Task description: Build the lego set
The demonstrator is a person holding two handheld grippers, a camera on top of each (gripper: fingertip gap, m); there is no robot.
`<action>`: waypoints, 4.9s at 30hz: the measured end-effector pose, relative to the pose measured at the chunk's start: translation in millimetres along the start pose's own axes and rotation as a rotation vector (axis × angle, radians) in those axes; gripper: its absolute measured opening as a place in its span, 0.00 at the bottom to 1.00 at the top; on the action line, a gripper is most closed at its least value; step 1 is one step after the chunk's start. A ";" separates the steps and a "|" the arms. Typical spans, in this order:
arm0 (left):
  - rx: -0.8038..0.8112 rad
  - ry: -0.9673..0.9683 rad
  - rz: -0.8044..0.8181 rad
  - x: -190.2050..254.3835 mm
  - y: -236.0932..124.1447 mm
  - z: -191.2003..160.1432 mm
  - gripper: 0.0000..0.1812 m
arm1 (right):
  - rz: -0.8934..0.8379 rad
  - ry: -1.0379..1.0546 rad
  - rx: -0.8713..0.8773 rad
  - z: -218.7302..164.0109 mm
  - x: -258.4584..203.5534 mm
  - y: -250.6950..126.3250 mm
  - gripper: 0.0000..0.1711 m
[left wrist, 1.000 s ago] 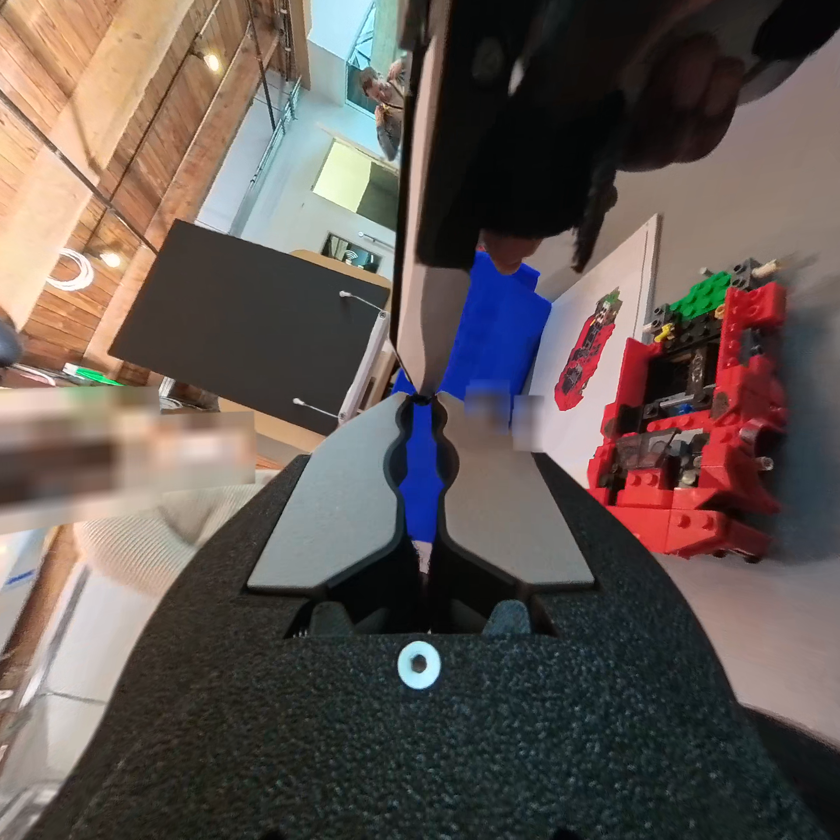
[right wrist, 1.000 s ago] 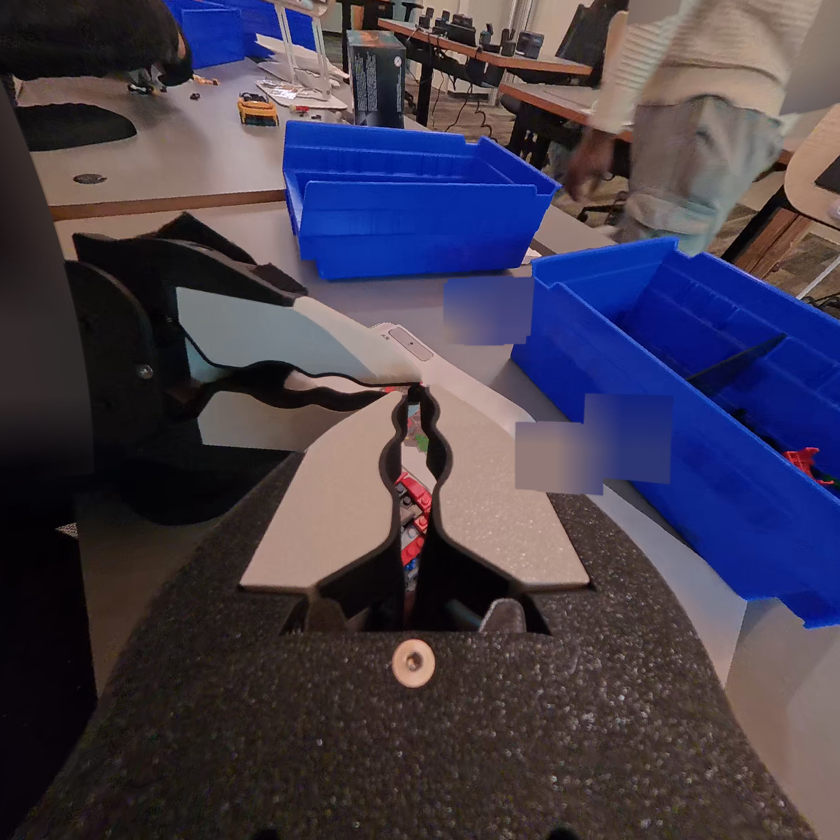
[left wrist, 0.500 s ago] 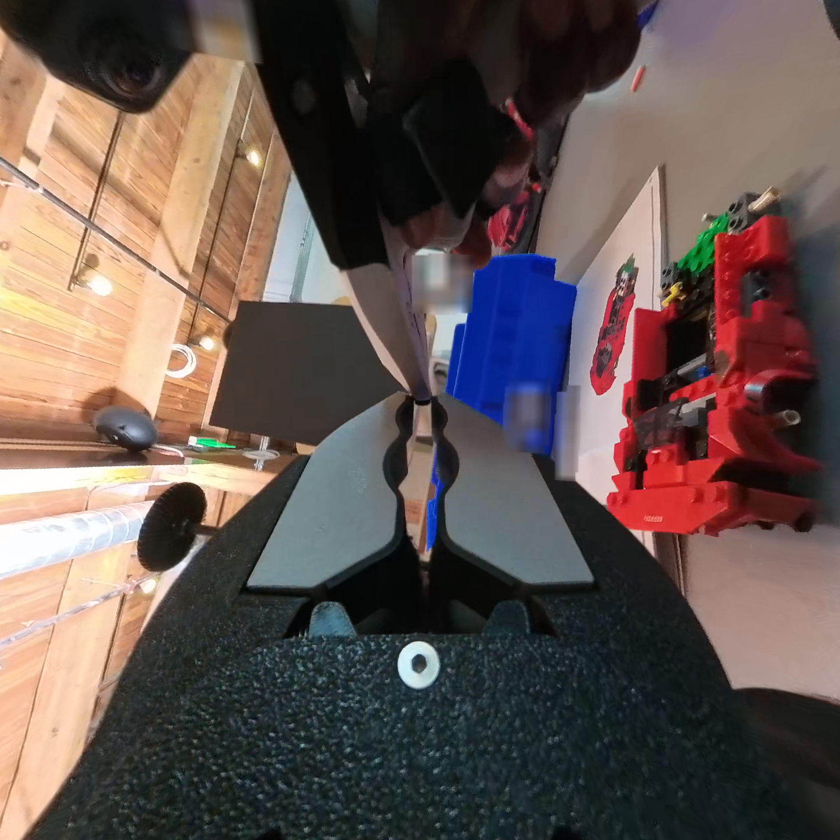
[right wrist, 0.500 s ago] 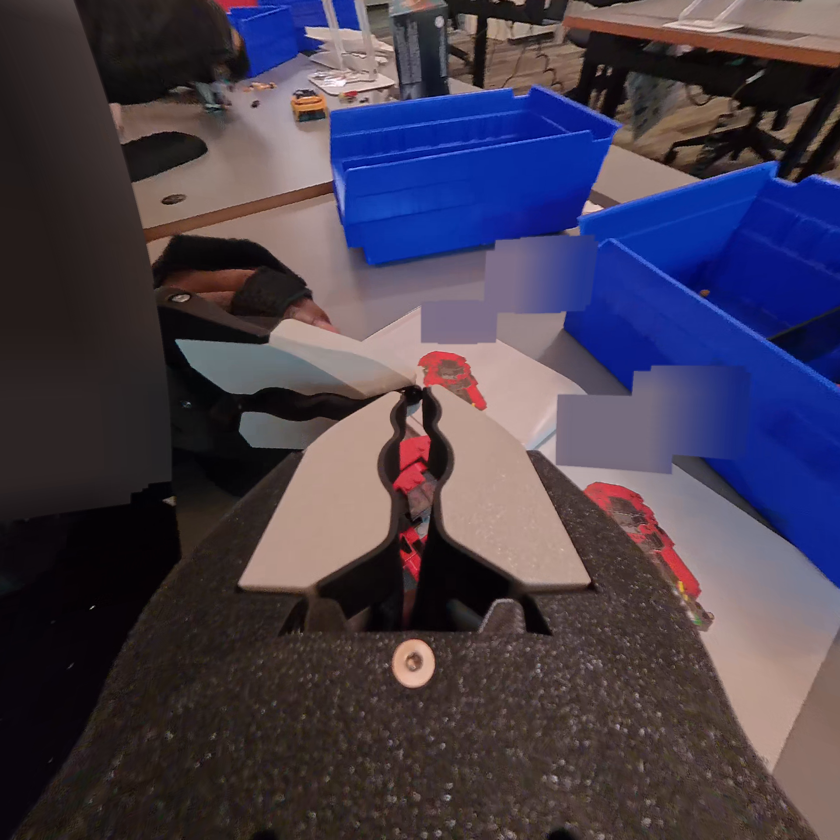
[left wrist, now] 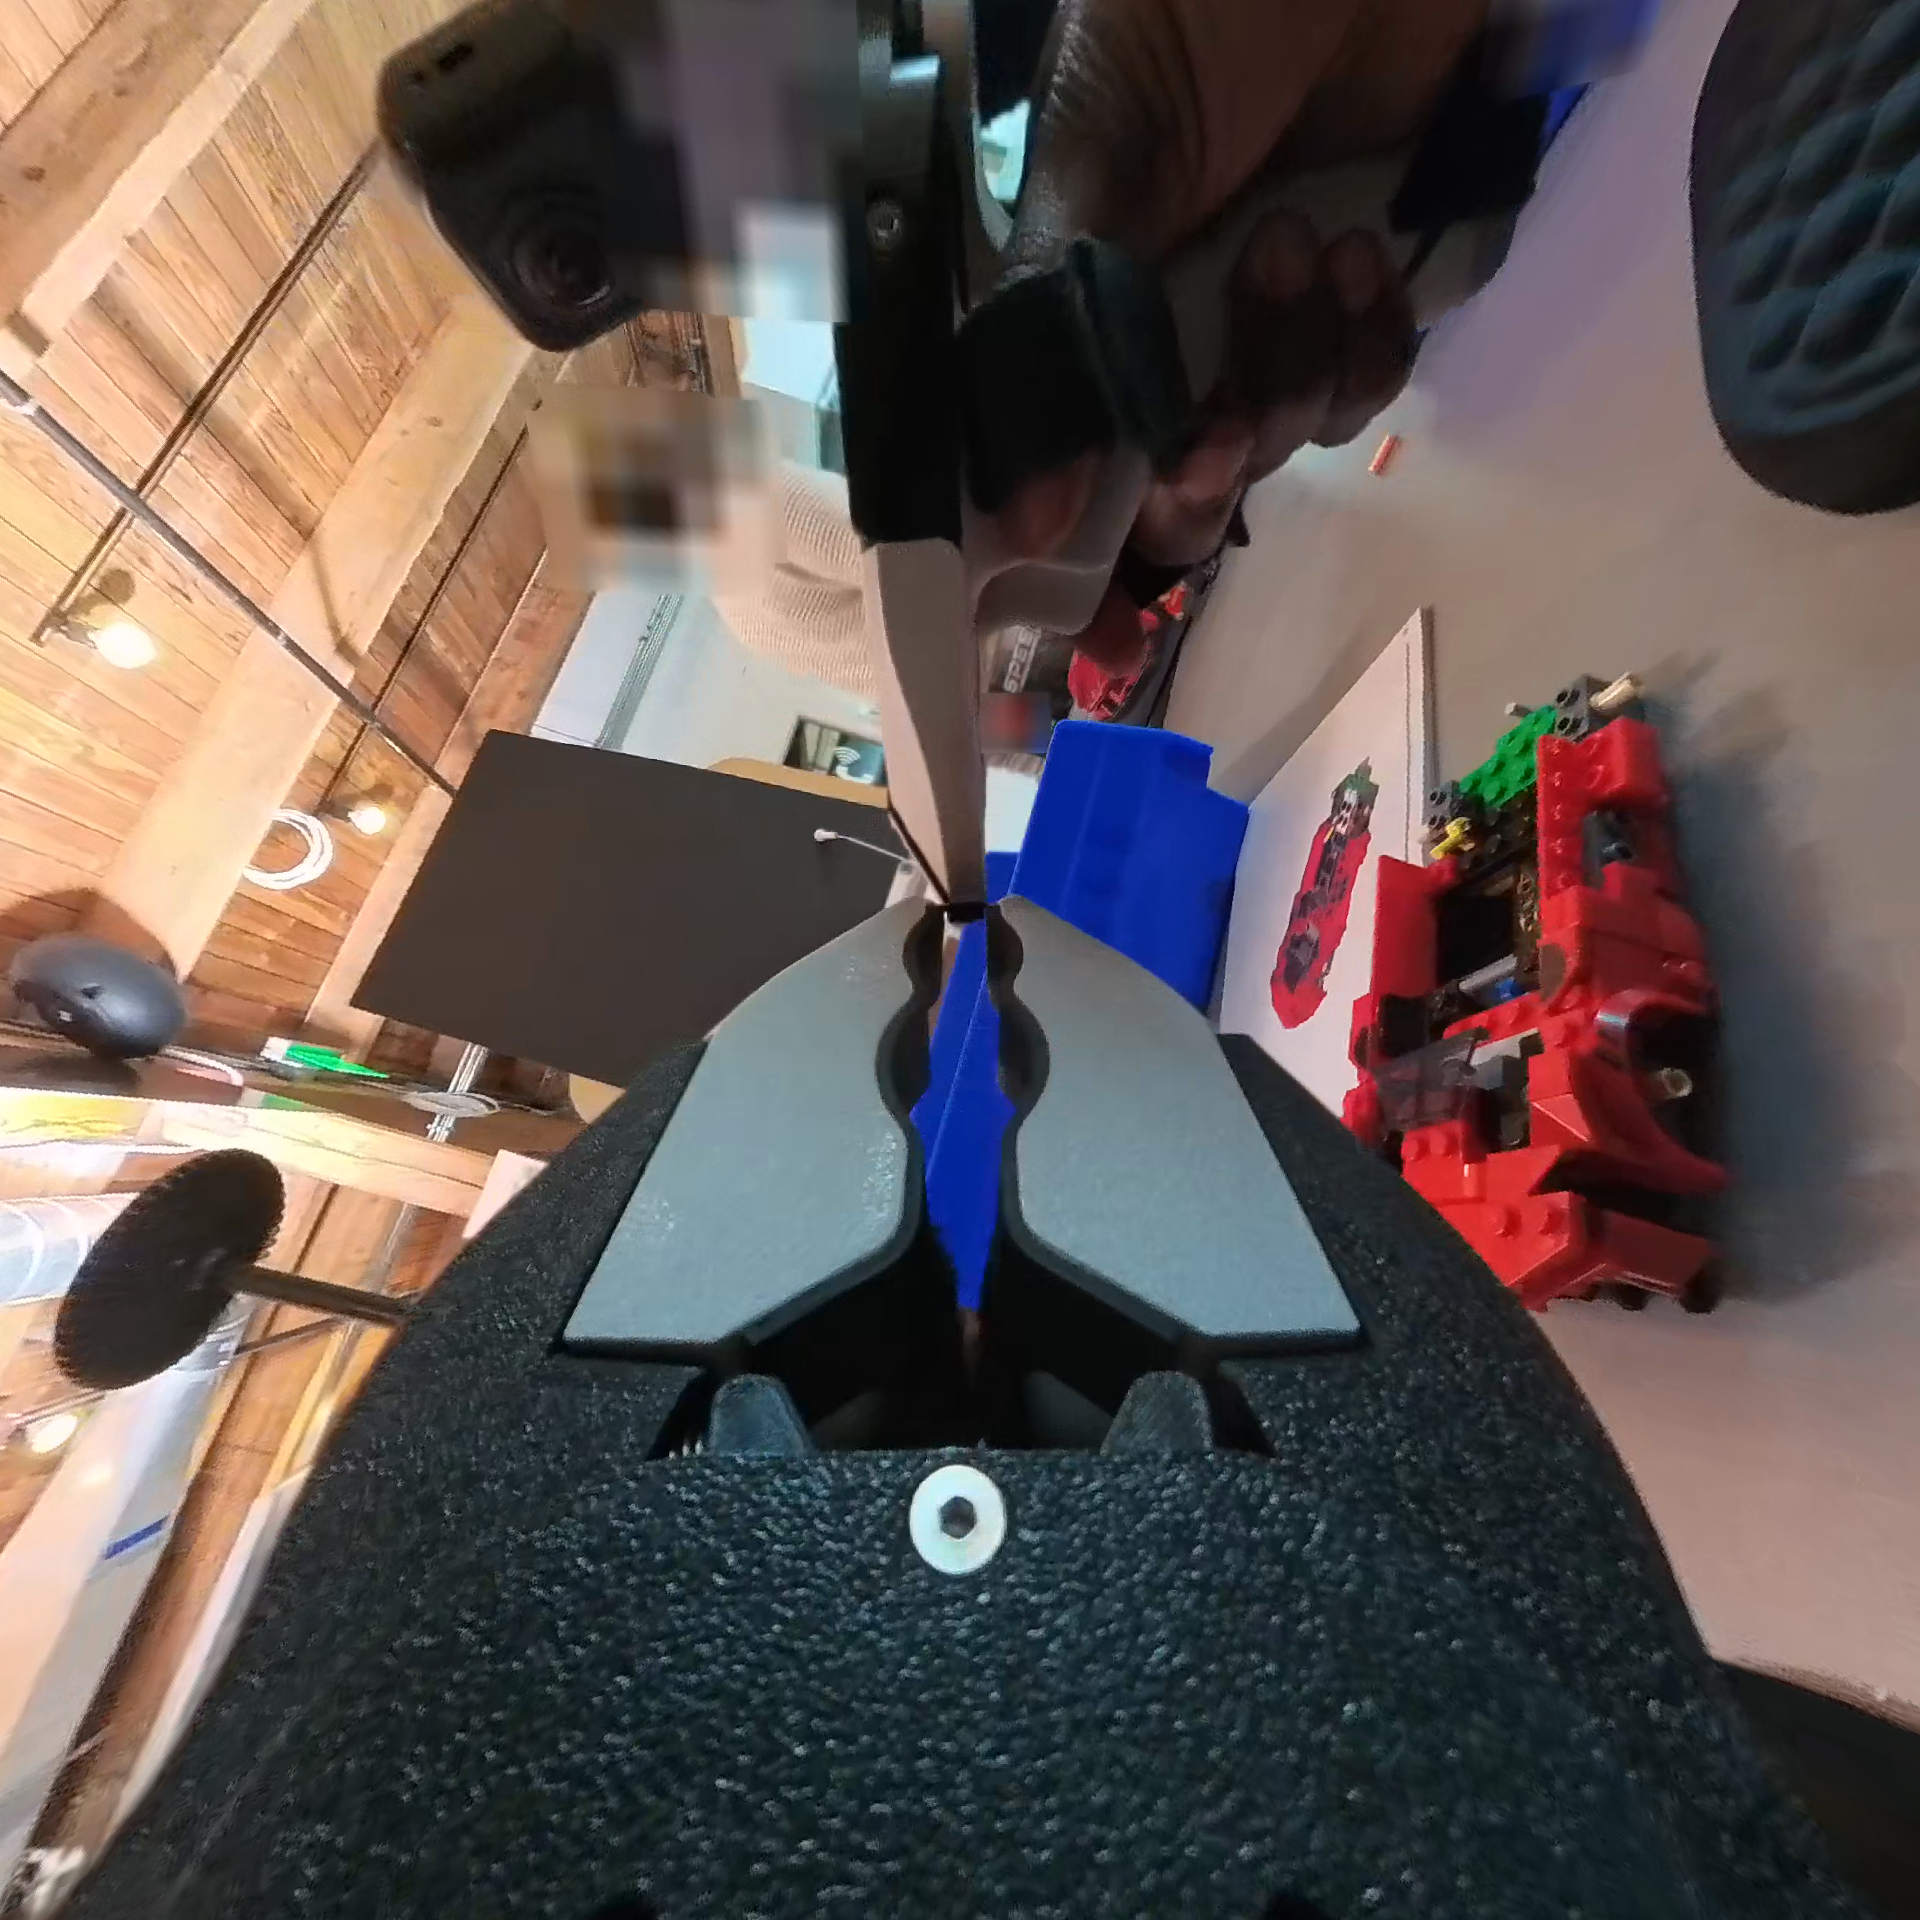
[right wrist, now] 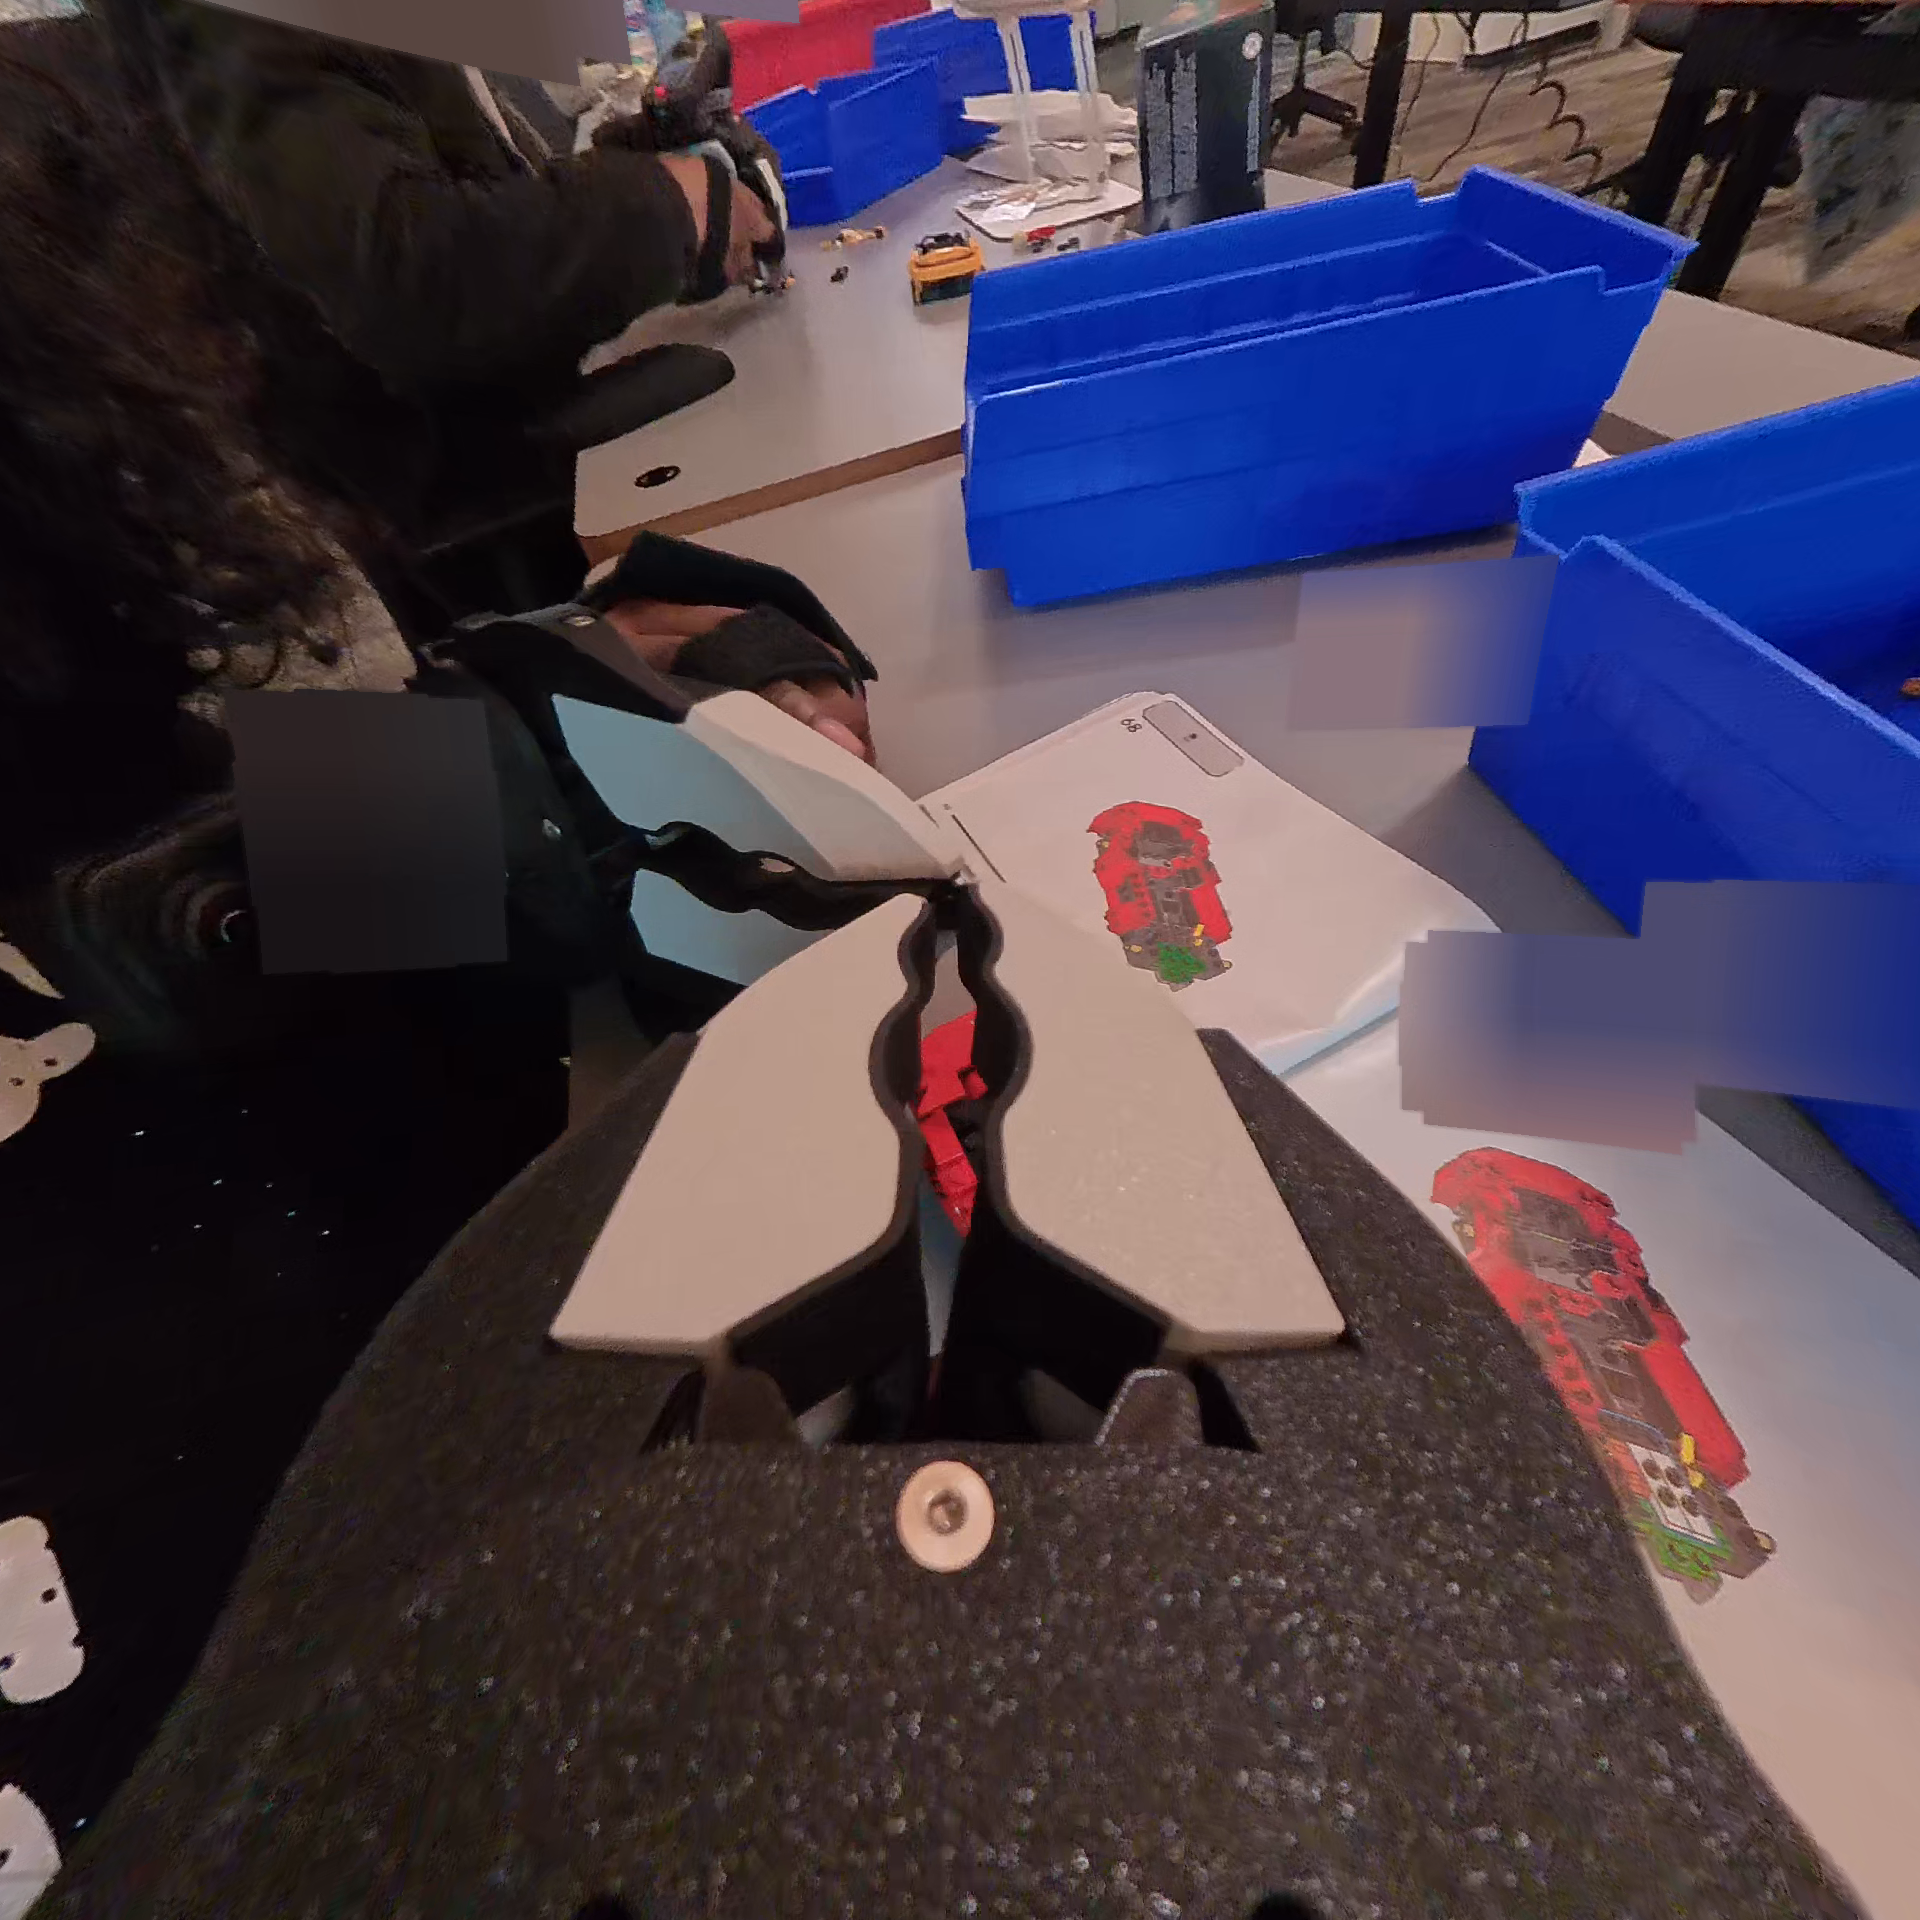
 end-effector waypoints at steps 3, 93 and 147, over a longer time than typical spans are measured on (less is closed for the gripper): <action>0.011 -0.023 -0.002 0.0 -0.6 0.6 0.05 | 0.028 0.017 0.010 0.6 -0.4 0.2 0.02; -0.140 -1.089 -0.179 22.3 -5.0 -62.6 0.04 | -0.035 0.021 -0.920 -103.0 78.9 -23.5 0.05; -0.197 -1.007 -0.467 54.3 -51.0 -40.6 0.08 | -0.286 0.170 -0.755 -120.3 22.0 -33.7 0.00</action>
Point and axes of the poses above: each gripper's, where its closed fingertips meet, y out along the fingers, z out of its top, x = y × z across the jaws, the point moved 1 cm from there along -y, back along the fingers, and after that the axes turned 3 degrees about y, right-handed, at the moved point
